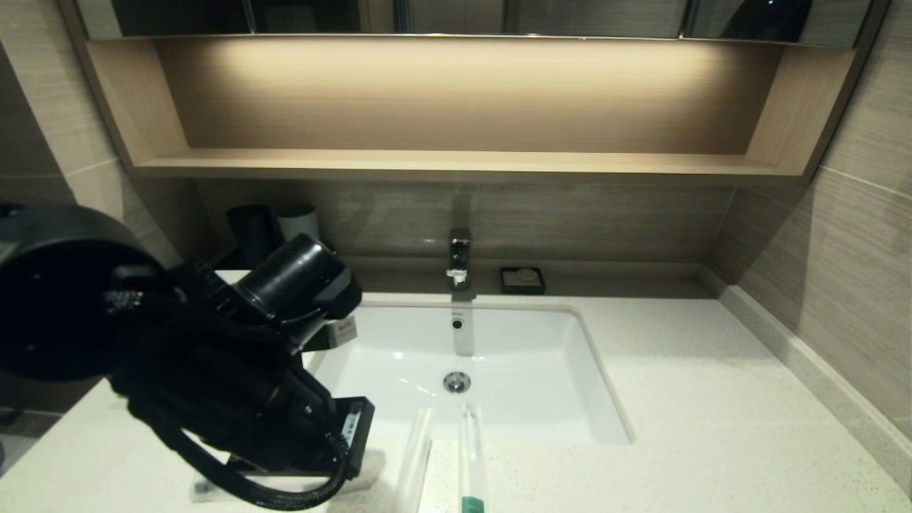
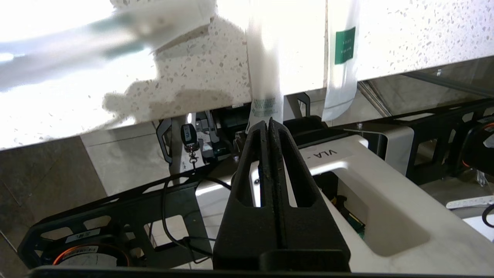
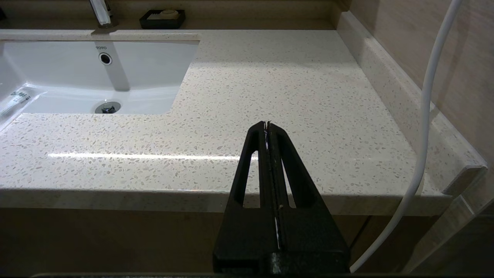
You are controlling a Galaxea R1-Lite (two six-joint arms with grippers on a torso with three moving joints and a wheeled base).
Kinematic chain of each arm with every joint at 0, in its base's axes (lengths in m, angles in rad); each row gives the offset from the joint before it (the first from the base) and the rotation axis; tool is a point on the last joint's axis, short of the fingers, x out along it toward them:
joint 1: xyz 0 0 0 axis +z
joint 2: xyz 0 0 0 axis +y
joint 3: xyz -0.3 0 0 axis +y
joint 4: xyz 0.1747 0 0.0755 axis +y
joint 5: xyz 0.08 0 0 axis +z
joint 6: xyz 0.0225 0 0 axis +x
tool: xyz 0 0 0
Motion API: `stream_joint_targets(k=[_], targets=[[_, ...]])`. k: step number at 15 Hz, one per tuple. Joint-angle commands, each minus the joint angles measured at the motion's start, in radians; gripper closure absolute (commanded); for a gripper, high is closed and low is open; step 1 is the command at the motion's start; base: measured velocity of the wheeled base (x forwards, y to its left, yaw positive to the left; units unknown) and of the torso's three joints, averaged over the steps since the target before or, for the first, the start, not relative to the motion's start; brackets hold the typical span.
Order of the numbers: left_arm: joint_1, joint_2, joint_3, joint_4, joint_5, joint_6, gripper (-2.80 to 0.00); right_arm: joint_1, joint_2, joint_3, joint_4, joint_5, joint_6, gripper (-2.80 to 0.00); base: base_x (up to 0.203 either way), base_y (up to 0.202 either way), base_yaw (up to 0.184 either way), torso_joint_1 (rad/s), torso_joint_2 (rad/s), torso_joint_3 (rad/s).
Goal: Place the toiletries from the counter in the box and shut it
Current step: Pick up the bathroom toiletry
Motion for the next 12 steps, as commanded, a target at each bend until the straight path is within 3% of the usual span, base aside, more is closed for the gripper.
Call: stream_joint_targets(k=[1,12], targets=[[-0.009,0.085,-0.027,0.006,0.001,-0.004,0.00,0.000,0.000,0.002,0.000,0.000,0.000,0.00,0.000,0.000,0.000,0.000,0.00,0.000],[-0.054,0.238,-0.114,0.065,-0.002,0.003,0.00,0.000,0.000,0.002,0.000,0.000,0.000,0.00,0.000,0.000,0.000,0.000,0.00,0.000]])
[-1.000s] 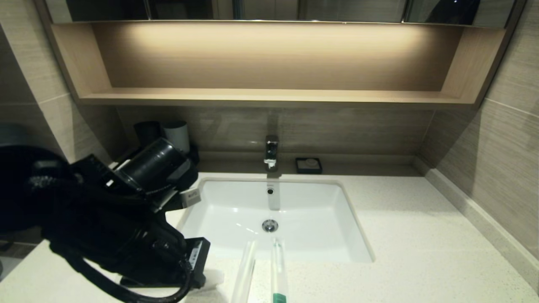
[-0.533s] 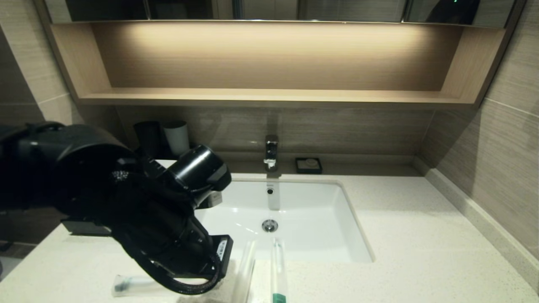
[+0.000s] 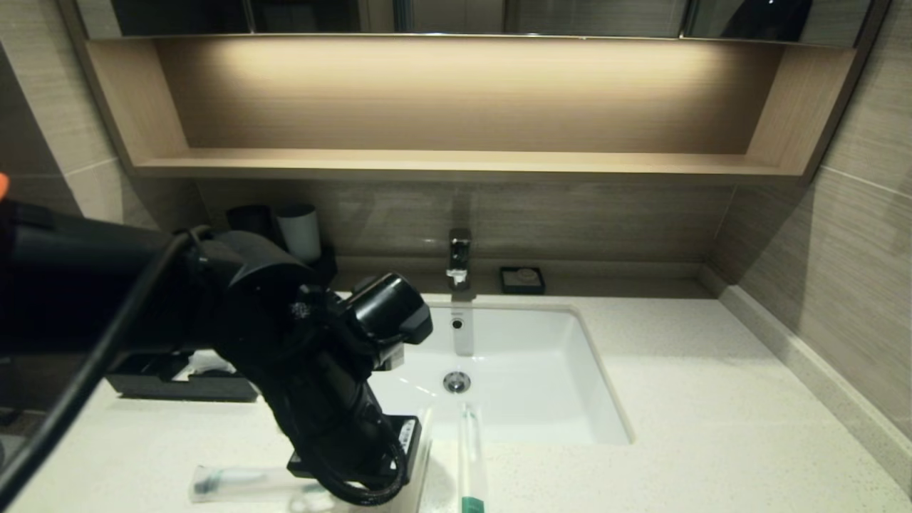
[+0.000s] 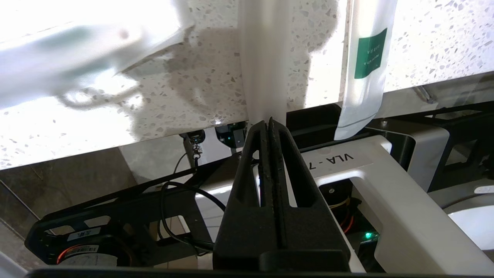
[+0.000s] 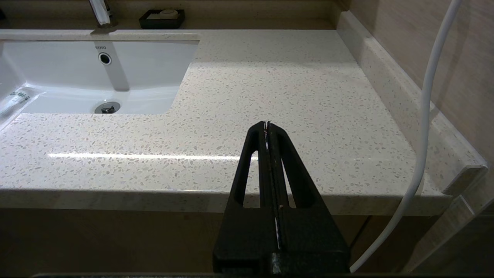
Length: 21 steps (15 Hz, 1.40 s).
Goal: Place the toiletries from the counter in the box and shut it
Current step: Pick up the bathroom toiletry
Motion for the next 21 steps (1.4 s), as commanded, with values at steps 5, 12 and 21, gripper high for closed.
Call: stream_joint_targets(k=[5,12,21], targets=[[-0.005,0.062,-0.027,0.006,0.000,0.019,0.00,0.000,0.000,0.002,0.000,0.000,0.000,0.00,0.000,0.000,0.000,0.000,0.00,0.000],[-0.005,0.122,-0.044,0.007,0.030,0.108,0.00,0.000,0.000,0.002,0.000,0.000,0.000,0.00,0.000,0.000,0.000,0.000,0.00,0.000],[-0.011,0.145,-0.058,-0.003,0.065,0.113,-2.80,0.000,0.000,0.002,0.000,0.000,0.000,0.00,0.000,0.000,0.000,0.000,0.00,0.000]])
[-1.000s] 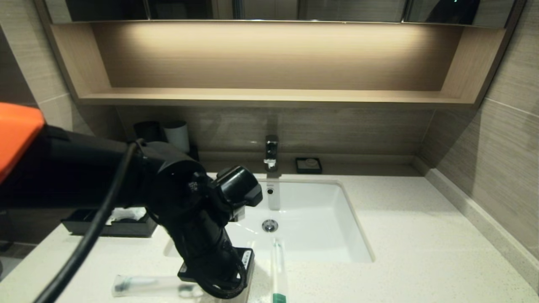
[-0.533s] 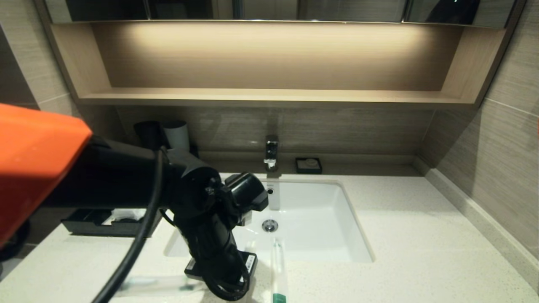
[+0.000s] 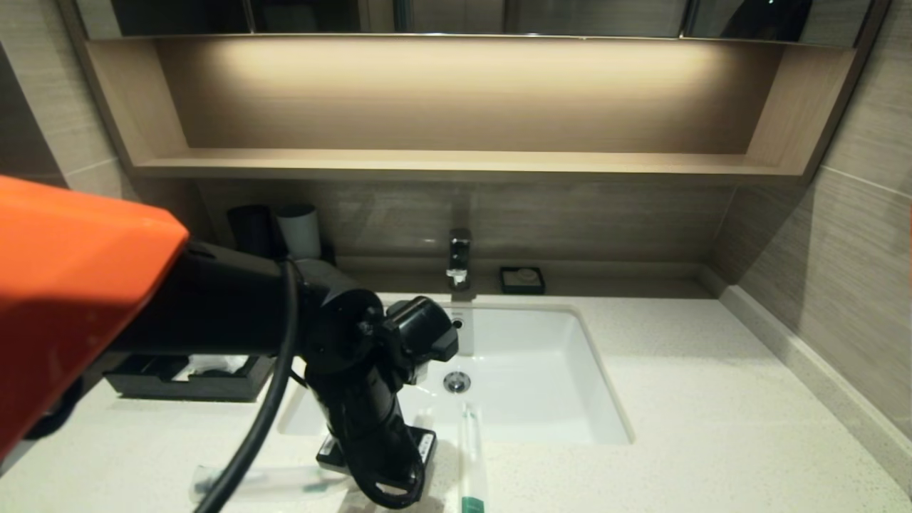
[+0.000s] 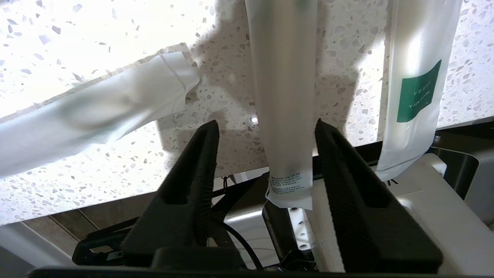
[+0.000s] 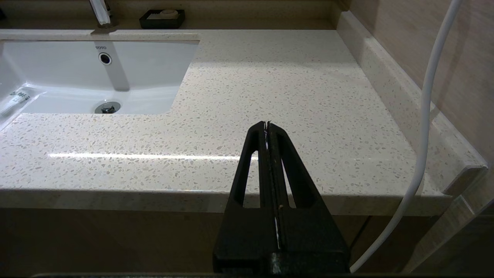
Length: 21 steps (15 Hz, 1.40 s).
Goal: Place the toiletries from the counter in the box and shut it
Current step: Pick up the bathroom toiletry
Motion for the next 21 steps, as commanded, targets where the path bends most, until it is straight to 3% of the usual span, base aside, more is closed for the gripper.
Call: stream_joint_targets(k=[1,21], targets=[[-0.007,0.010,-0.008,0.008,-0.001,-0.003,-2.80,0.000,0.000,0.002,0.000,0.000,0.000,0.00,0.000,0.000,0.000,0.000,0.00,0.000],[-0.030,0.061,-0.037,0.008,0.016,-0.002,-2.80,0.000,0.000,0.002,0.000,0.000,0.000,0.00,0.000,0.000,0.000,0.000,0.00,0.000]])
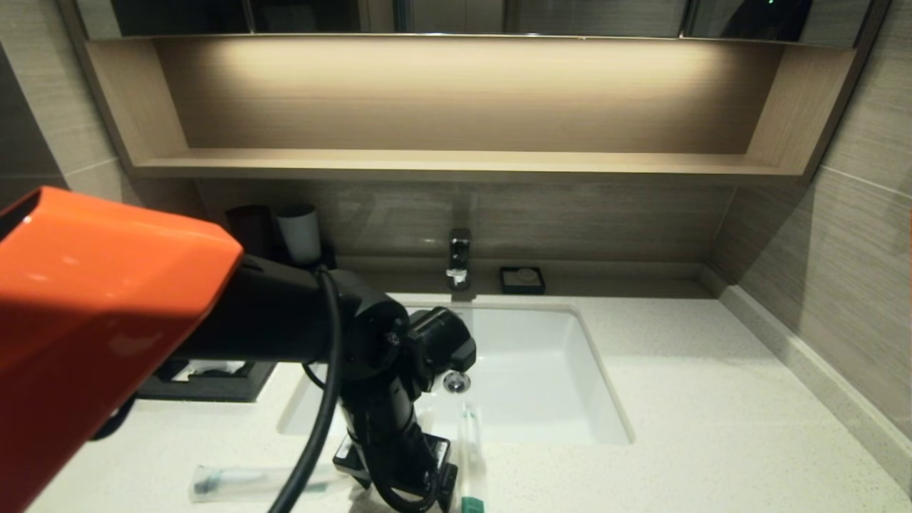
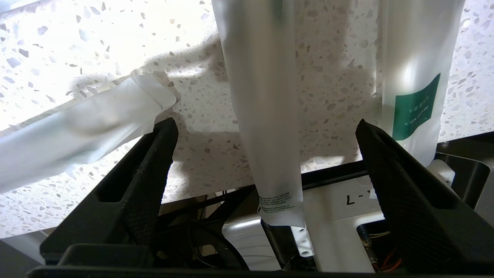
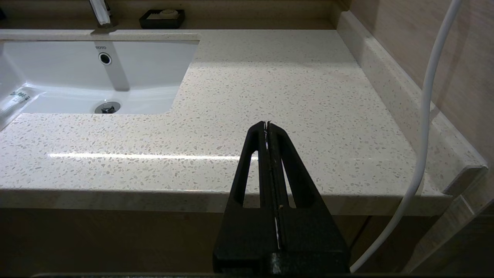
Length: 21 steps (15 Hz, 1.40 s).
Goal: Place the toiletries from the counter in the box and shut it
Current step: Pick up the bathroom toiletry
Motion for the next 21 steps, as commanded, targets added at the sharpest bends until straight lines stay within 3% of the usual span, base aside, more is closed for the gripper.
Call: stream_joint_targets(k=[1,17,18,21], targets=[[0.000,0.005,-0.001,0.004,0.000,-0.002,-2.80,0.000,0.000,0.002,0.000,0.000,0.000,0.00,0.000,0.000,0.000,0.000,0.00,0.000],[0.000,0.028,-0.018,0.012,0.003,-0.003,-2.80,0.000,0.000,0.002,0.000,0.000,0.000,0.00,0.000,0.000,0.000,0.000,0.00,0.000],[0.000,0.028,-0.018,0.012,0.003,-0.003,0.00,0.000,0.000,0.002,0.000,0.000,0.000,0.00,0.000,0.000,0.000,0.000,0.00,0.000],[0.000,0.028,-0.018,0.012,0.003,-0.003,0.00,0.000,0.000,0.002,0.000,0.000,0.000,0.00,0.000,0.000,0.000,0.000,0.00,0.000]])
